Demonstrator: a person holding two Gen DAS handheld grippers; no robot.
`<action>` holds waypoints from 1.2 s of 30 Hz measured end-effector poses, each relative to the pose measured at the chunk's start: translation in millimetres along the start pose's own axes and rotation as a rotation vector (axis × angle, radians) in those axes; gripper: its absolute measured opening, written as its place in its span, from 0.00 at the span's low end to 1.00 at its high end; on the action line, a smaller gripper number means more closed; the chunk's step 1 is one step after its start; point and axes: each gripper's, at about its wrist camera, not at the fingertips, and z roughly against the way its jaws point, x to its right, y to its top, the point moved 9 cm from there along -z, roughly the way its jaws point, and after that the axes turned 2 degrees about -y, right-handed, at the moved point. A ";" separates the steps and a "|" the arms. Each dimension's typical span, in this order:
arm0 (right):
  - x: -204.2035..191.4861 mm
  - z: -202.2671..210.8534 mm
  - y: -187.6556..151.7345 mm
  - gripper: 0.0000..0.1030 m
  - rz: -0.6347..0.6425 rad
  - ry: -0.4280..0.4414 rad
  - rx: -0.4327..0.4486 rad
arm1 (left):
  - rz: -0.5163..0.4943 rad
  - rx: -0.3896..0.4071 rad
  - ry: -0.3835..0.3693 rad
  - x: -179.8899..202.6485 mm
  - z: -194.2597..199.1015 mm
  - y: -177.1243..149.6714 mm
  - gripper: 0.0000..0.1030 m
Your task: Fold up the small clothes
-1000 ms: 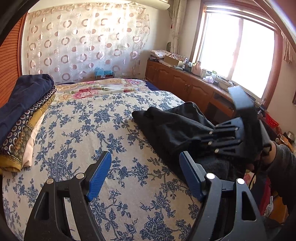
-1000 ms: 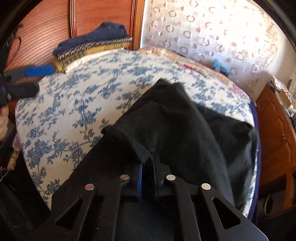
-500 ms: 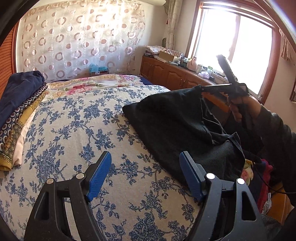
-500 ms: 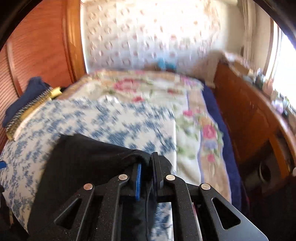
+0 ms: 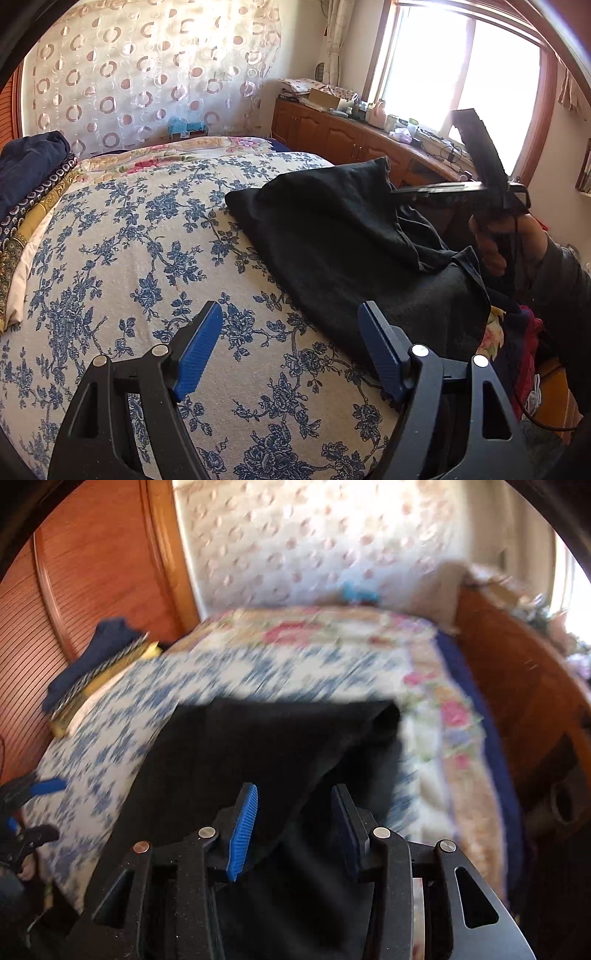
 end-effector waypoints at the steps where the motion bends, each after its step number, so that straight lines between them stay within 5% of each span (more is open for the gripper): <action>1: -1.8 -8.3 -3.3 0.42 -0.001 0.006 -0.029 | -0.002 -0.002 -0.001 1.6 -0.3 -0.6 0.74; 4: -2.4 -29.4 -2.5 0.39 -0.004 0.011 -0.069 | -0.011 -0.007 -0.003 3.8 -1.1 -2.3 0.74; 5: -4.2 -31.5 -1.6 0.28 -0.002 0.029 -0.074 | -0.012 -0.009 -0.002 3.9 -1.3 -2.8 0.74; 6: -8.9 -30.5 1.3 0.04 0.011 0.064 -0.063 | -0.012 -0.010 -0.002 3.7 -1.3 -3.4 0.74; 10: -9.4 -14.6 27.8 0.03 0.085 0.070 0.034 | -0.001 -0.007 -0.005 1.6 -0.7 -4.7 0.74; 15: 39.0 -5.8 71.3 0.03 0.059 -0.095 0.101 | 0.006 -0.003 -0.011 2.2 -0.3 -6.1 0.74; 21: 92.4 -55.8 92.0 0.03 0.013 -0.273 0.000 | 0.013 0.000 -0.014 3.3 0.1 -7.6 0.74; 24: 98.2 -68.0 86.9 0.22 -0.016 -0.309 -0.031 | 0.010 -0.008 -0.016 4.7 -1.3 -10.0 0.74; 28: 82.2 -57.0 79.6 0.29 0.002 -0.328 0.000 | 0.004 -0.014 -0.022 8.2 -4.1 -12.1 0.74; 36: 6.1 -12.7 -12.9 0.42 0.085 -0.118 -0.018 | -0.014 -0.024 -0.042 23.1 -8.8 -12.0 0.74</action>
